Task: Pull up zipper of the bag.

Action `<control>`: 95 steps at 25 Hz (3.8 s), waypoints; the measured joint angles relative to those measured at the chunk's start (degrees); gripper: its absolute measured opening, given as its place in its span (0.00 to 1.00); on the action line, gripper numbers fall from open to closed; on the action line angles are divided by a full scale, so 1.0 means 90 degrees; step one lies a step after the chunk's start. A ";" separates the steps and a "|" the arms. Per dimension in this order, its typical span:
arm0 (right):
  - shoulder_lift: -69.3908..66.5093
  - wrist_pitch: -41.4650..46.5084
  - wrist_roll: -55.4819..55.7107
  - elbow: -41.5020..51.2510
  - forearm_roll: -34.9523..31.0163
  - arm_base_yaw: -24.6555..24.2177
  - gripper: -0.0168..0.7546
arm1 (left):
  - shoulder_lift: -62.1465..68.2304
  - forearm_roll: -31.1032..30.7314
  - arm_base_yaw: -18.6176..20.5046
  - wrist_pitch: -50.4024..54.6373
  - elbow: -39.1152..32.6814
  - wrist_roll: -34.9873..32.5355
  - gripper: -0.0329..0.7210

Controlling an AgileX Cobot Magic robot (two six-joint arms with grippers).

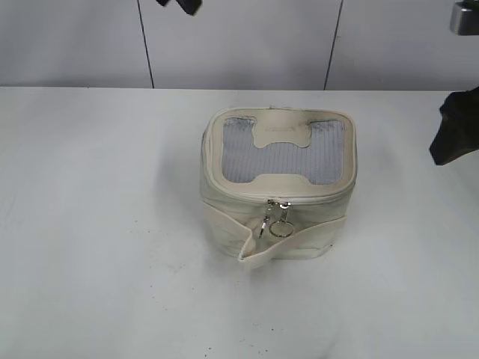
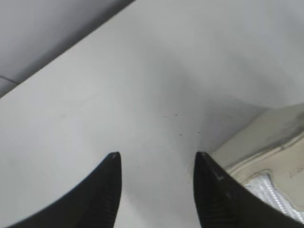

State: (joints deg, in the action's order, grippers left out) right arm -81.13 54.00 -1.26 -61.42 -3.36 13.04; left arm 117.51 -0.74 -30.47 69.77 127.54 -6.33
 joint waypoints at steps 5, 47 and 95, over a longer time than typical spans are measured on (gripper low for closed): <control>0.0510 0.0380 0.0140 0.0000 0.0138 -0.0176 0.79 | -0.0806 -0.0092 0.0597 0.0000 -0.0434 0.0387 0.55; 0.8770 0.0773 -0.0044 0.3627 0.0249 -0.0178 0.79 | -1.3098 0.0263 0.1121 -0.1050 -1.0729 0.0528 0.55; 0.9050 0.0716 -0.0049 0.3641 0.0249 -0.1309 0.79 | -1.3098 0.0318 0.3368 -0.1055 -1.0755 0.0528 0.50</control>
State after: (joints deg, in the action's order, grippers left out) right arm 0.33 60.44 -1.71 -28.65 -1.11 1.25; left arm -0.37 2.12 -0.16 60.28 30.74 -1.58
